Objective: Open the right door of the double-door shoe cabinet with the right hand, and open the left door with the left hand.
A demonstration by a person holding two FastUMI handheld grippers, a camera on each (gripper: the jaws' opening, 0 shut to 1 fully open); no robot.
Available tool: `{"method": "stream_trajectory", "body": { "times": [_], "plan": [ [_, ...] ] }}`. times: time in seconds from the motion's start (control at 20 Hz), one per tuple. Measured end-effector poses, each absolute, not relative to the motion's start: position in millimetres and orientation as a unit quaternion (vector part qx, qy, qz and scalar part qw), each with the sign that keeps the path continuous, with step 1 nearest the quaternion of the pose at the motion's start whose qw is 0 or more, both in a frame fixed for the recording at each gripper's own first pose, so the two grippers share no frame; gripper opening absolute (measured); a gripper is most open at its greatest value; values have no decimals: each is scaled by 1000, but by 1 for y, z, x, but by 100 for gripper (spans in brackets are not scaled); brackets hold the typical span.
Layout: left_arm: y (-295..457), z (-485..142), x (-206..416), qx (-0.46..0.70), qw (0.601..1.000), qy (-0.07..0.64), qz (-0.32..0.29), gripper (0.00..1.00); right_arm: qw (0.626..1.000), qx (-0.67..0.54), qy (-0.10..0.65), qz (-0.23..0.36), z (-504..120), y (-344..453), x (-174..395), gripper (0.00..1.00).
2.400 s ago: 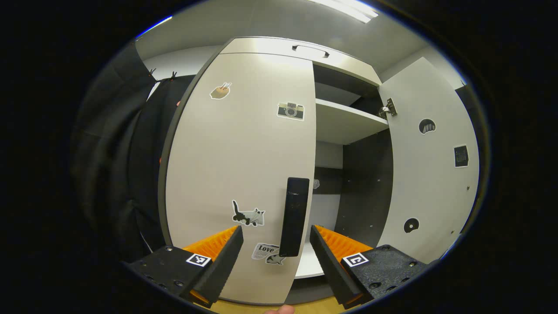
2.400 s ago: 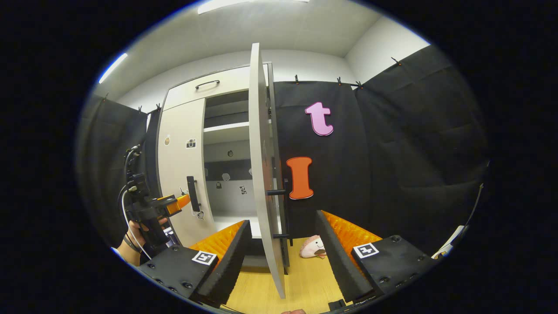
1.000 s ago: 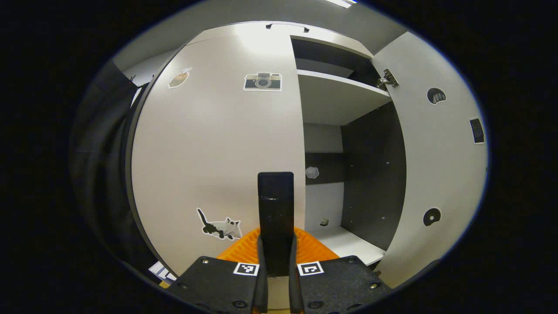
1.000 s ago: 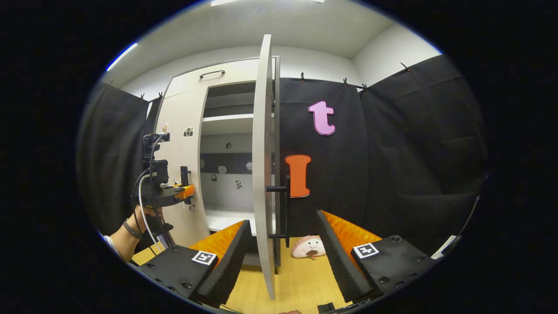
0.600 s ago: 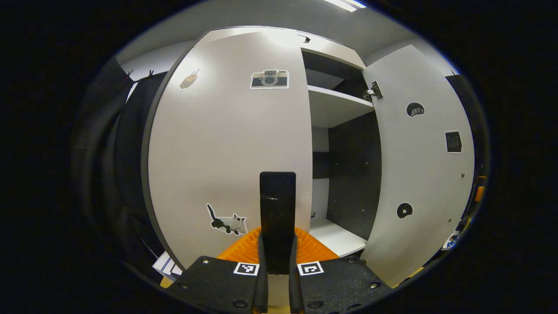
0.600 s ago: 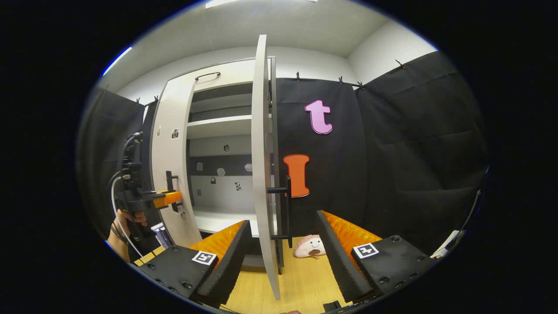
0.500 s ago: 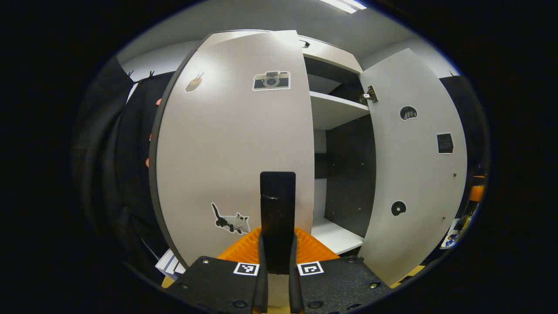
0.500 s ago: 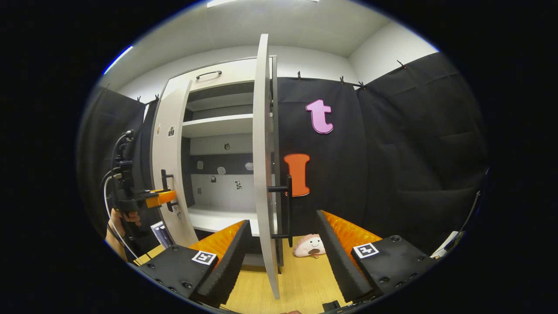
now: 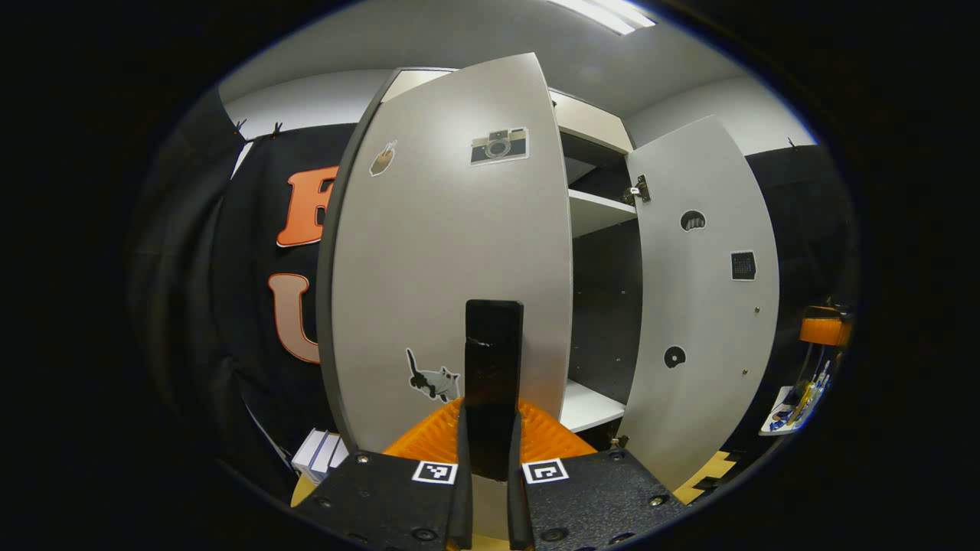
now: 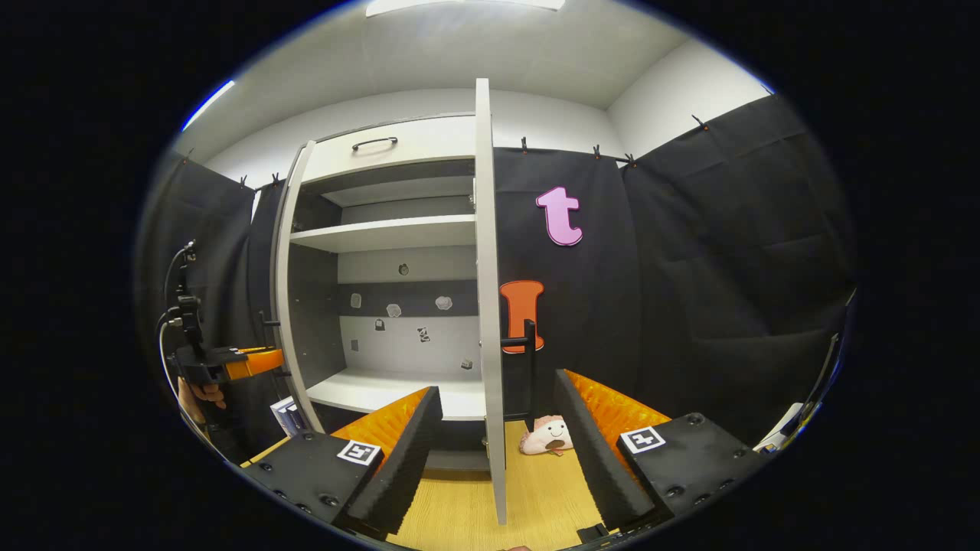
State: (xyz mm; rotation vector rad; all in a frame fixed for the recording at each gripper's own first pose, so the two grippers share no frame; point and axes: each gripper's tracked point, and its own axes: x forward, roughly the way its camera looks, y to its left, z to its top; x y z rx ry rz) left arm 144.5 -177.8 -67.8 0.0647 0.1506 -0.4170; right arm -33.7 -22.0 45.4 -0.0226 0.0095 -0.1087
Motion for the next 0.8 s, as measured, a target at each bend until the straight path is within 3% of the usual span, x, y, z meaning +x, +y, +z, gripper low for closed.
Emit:
{"method": "stream_trajectory", "body": {
  "times": [0.8],
  "plan": [
    [-137,-56,147,45,986,54,-149,15,999,0,15,-39,40,12,-29,98]
  ]
}}
